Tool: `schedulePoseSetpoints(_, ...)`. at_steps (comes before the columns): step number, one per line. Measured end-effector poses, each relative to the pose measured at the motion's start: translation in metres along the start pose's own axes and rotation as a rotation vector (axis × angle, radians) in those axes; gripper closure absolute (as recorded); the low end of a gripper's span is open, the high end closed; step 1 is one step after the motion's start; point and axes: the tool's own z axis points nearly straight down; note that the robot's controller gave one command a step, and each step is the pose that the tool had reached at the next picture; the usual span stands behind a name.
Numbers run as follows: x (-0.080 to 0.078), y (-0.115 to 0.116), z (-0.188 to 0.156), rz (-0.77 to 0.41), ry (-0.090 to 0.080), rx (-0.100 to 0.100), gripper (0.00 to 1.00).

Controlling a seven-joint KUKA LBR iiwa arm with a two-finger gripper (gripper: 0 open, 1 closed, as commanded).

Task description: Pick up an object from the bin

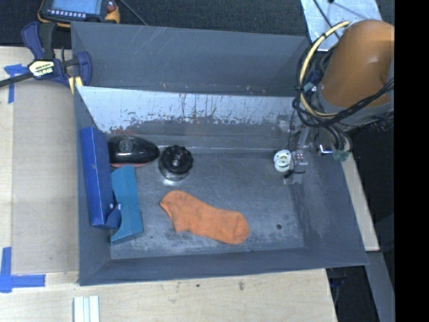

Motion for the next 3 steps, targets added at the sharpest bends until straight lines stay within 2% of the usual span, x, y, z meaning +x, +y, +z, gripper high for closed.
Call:
schedulePoseSetpoints(1,-0.001,0.000,-0.005,-0.002,-0.009,0.001,0.00)
schedulePoseSetpoints(2,0.009,0.064,0.063,0.009,-0.013,0.001,0.00)
schedulePoseSetpoints(3,0.015,0.088,0.068,0.008,-0.006,-0.001,0.00)
